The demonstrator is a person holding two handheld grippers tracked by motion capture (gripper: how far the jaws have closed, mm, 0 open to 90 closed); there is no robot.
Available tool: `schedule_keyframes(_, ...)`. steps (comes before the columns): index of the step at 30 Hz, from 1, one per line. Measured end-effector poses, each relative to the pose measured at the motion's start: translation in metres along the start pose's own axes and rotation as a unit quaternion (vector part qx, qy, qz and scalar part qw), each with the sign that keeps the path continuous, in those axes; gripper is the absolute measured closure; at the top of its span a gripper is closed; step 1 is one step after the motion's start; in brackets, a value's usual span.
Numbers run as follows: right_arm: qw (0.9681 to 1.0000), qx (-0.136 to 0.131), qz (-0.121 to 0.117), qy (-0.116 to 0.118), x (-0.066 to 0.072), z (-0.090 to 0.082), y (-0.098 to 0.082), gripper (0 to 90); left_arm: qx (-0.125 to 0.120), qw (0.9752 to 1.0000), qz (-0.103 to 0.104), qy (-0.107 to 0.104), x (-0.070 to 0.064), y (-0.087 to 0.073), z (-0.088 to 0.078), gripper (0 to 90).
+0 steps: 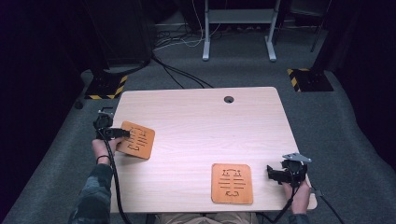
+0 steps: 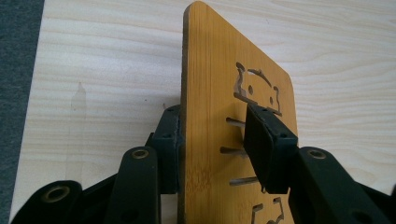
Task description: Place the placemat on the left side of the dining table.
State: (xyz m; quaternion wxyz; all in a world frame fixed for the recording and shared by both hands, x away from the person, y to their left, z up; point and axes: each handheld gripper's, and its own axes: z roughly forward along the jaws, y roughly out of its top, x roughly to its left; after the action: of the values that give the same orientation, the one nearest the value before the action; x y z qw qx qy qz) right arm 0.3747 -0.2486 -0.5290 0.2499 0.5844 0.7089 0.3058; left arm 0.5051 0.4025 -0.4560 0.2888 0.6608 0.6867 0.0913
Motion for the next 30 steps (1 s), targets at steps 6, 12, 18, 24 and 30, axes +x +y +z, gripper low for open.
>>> schedule_keyframes(6,1.0000,0.000,0.000,0.000,0.000,0.000,0.000,3.9,-0.002,0.9999,-0.013,-0.001,0.003,-0.003,0.003,56.3)
schedule_keyframes(12,1.0000,0.000,0.000,0.000,0.000,0.000,0.000,3.9,-0.001,0.9999,-0.013,-0.001,0.007,-0.005,0.006,54.9)
schedule_keyframes(18,1.0000,0.000,0.000,0.000,0.000,0.000,0.000,3.9,-0.007,0.9997,-0.023,0.000,0.009,-0.010,0.010,52.3)
schedule_keyframes(24,1.0000,0.000,0.000,0.000,0.000,0.000,0.000,3.9,-0.002,0.9994,-0.032,-0.009,0.017,-0.014,0.015,51.2)
schedule_keyframes(30,1.0000,0.000,0.000,0.000,0.000,0.000,0.000,3.9,-0.001,0.9993,-0.037,-0.012,0.021,-0.016,0.018,50.8)
